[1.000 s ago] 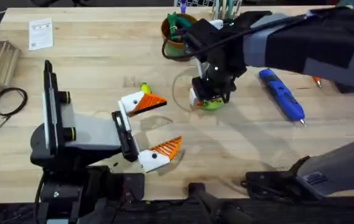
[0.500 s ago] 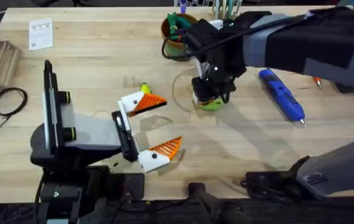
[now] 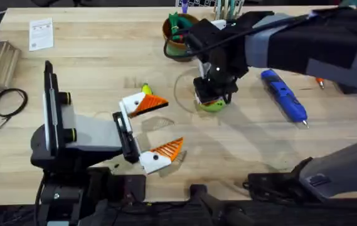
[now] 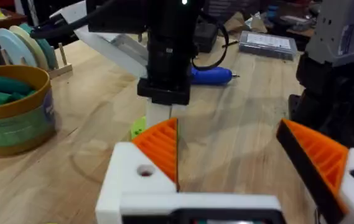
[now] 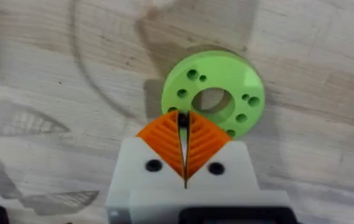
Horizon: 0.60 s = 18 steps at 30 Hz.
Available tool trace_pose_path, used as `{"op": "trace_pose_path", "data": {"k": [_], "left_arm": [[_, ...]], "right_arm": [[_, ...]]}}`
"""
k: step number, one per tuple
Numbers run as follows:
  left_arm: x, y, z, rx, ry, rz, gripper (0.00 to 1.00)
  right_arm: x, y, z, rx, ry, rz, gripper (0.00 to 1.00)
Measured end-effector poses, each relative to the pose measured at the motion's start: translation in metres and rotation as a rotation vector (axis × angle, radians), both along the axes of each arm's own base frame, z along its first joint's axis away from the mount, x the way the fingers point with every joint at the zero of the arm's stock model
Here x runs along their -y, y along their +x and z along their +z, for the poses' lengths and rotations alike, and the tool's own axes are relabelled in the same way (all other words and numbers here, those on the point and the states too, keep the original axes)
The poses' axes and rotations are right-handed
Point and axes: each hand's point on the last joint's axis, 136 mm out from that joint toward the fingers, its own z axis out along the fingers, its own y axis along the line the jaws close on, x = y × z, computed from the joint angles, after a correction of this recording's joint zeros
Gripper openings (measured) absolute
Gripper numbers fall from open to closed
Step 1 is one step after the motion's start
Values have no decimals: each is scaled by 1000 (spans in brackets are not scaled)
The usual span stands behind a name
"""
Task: Pick up the gripper from the table and insert it into the empty holder that is missing its gripper. Then pick up a screw, insert it into the mounting hole, and use the screwdriver to tighten it. Finally, clean up the table by picking up the vegetable and placing it into the bucket.
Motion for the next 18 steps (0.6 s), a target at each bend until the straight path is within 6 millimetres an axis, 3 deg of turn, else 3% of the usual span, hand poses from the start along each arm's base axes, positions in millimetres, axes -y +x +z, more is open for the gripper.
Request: {"op": "trace_pose_path", "data": {"k": [5,8,18], "left_arm": [[0,0,0,0,0,0,985],[0,0,0,0,0,0,985],[0,0,0,0,0,0,985]], "right_arm": [[4,2,2,14,-19,-1,7],[5,1,14,35,-8,2,7],[2,6,119,162,67,102,6]]}}
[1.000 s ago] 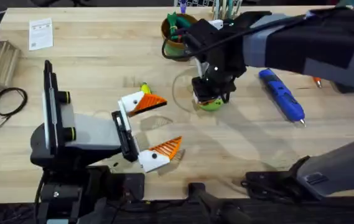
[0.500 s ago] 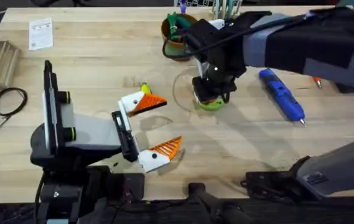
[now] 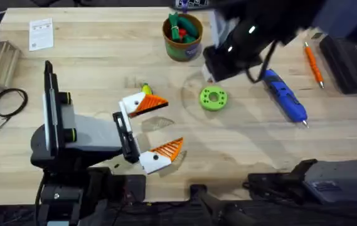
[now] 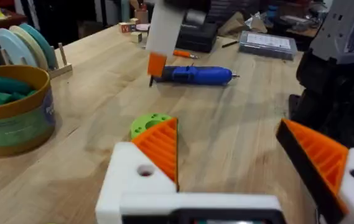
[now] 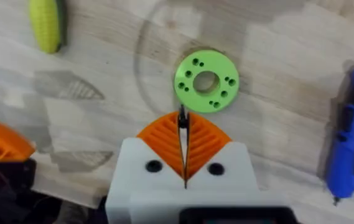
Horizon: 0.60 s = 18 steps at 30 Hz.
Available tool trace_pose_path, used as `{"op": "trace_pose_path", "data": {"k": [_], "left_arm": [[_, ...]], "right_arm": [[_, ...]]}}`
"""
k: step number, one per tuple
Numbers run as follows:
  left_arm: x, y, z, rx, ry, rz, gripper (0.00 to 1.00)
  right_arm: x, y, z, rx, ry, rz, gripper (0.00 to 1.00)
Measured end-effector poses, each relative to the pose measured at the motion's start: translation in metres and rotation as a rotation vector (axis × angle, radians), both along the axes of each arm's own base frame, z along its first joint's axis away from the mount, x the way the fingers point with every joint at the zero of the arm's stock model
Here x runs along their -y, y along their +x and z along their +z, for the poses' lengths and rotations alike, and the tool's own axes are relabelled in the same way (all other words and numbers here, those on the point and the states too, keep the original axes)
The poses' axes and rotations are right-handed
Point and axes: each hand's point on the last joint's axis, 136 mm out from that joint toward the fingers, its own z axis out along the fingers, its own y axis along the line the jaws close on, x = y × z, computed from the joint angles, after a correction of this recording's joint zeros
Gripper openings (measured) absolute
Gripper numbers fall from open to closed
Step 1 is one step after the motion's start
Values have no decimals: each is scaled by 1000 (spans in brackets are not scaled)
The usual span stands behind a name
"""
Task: Pick up the gripper from the table and insert it into the empty holder that is missing its gripper. Then pick up a screw, insert it into the mounting hole, and use the screwdriver to tighten it. Finally, clean up the table by picking up the vegetable and placing it into the bucket.
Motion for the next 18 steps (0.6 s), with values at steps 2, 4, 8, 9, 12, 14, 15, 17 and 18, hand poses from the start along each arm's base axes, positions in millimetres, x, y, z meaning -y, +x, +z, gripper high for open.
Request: {"op": "trace_pose_path", "data": {"k": [2,4,8,9,12,14,15,17,18], "left_arm": [[0,0,0,0,0,0,985],[0,0,0,0,0,0,985],[0,0,0,0,0,0,986],[0,0,0,0,0,0,986],[0,0,0,0,0,0,986],[0,0,0,0,0,0,986],[0,0,0,0,0,0,986],[0,0,0,0,0,0,986],[0,0,0,0,0,0,986]], "right_arm": [[2,-2,19,10,-5,39,6],[3,-4,35,23,-9,83,6],[-4,-6,69,80,-4,200,6],[-8,-6,78,102,4,234,6],[-26,-10,101,174,30,338,6],[-38,-15,113,214,43,413,6],[-45,-18,117,233,49,450,6],[-57,-23,121,261,57,511,6],[-63,-26,122,269,58,544,6]]}}
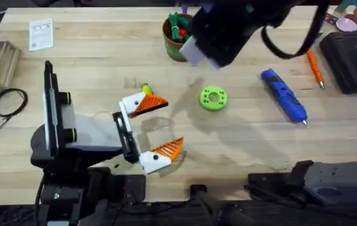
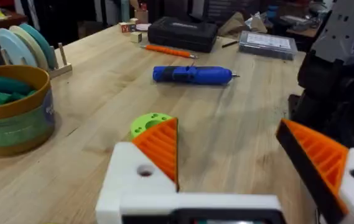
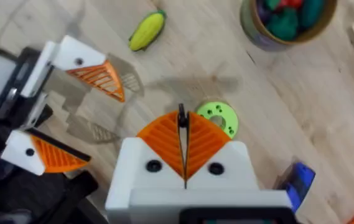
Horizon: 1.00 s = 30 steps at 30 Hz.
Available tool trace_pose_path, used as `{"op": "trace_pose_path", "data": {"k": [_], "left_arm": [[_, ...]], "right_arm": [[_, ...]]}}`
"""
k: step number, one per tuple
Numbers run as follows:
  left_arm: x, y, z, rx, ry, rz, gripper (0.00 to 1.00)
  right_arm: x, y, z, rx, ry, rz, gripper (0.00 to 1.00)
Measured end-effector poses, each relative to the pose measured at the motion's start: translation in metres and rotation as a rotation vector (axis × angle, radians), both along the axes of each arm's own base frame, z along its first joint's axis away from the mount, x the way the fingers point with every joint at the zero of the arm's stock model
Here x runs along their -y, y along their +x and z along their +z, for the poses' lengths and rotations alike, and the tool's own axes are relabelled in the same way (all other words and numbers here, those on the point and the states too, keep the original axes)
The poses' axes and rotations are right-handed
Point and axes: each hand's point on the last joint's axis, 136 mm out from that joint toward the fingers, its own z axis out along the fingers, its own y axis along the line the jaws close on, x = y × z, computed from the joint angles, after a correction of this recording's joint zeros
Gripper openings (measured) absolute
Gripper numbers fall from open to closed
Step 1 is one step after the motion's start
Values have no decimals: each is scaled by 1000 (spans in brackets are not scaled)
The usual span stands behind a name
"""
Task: Pick up the gripper from the table and insert it into the empty holder that is missing its gripper. Then pick up a screw, insert it into the mounting hole, and use the screwdriver to tighten it. Finally, clean up the table by picking up the vegetable and placing it into the bucket.
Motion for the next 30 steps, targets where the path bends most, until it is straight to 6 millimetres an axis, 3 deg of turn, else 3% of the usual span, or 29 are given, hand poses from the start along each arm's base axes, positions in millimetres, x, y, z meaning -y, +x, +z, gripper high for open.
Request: {"op": "trace_pose_path", "data": {"k": [5,12,16,24,30], "left_arm": [[0,0,0,0,0,0,985],[0,0,0,0,0,0,987],[0,0,0,0,0,0,986],[0,0,0,0,0,0,986],[0,0,0,0,0,0,986]], "right_arm": [[-25,-8,-5,14,-27,111,6],[-60,-15,-33,-19,-123,251,6],[-76,-26,-37,-14,-150,336,6],[-95,-52,-32,44,-172,525,6],[-105,-55,-41,61,-200,602,6]]}}
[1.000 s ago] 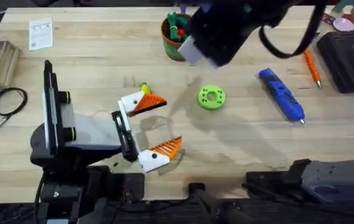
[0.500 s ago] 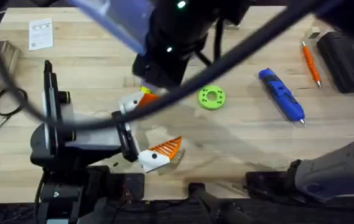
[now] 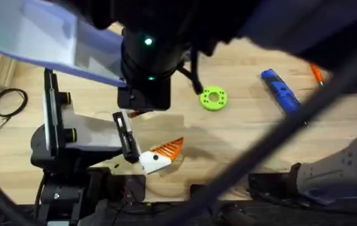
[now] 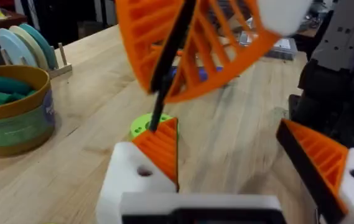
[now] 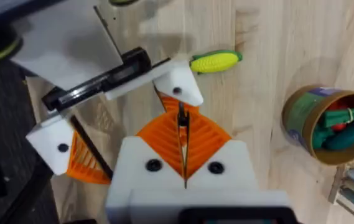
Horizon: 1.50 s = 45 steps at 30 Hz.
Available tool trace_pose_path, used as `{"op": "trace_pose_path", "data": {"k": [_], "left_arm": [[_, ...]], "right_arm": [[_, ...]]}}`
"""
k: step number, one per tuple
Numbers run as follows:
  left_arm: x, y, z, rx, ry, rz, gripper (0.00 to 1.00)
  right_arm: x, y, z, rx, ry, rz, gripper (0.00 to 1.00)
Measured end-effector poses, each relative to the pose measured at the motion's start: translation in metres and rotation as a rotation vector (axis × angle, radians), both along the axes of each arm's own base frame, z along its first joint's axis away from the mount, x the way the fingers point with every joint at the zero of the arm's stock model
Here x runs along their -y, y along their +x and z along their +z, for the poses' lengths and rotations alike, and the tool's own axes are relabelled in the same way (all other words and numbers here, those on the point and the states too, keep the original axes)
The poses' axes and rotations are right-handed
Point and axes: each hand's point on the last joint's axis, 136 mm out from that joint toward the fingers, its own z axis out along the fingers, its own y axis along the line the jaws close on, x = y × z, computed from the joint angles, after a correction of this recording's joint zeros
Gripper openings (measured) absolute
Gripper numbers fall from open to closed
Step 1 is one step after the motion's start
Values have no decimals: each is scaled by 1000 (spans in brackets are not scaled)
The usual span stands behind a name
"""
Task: Pick up the gripper from the table and insert it into the empty holder that is missing its gripper. Then pick up a screw, insert it into the mounting hole, and use the screwdriver to tighten it. Finally, clean up the table by picking up the vegetable and placing it into the bucket.
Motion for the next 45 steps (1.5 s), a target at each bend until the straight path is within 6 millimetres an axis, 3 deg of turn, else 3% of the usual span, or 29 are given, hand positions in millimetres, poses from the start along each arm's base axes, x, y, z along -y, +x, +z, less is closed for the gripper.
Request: {"op": "trace_pose_path", "data": {"k": [6,26,45], "left_arm": [[0,0,0,0,0,0,986],[0,0,0,0,0,0,986],[0,0,0,-1,0,0,986]], "right_arm": [[-5,2,-14,-5,-38,30,6],[-10,4,-29,-16,-74,48,6],[-10,3,-30,-17,-76,51,6]]}}
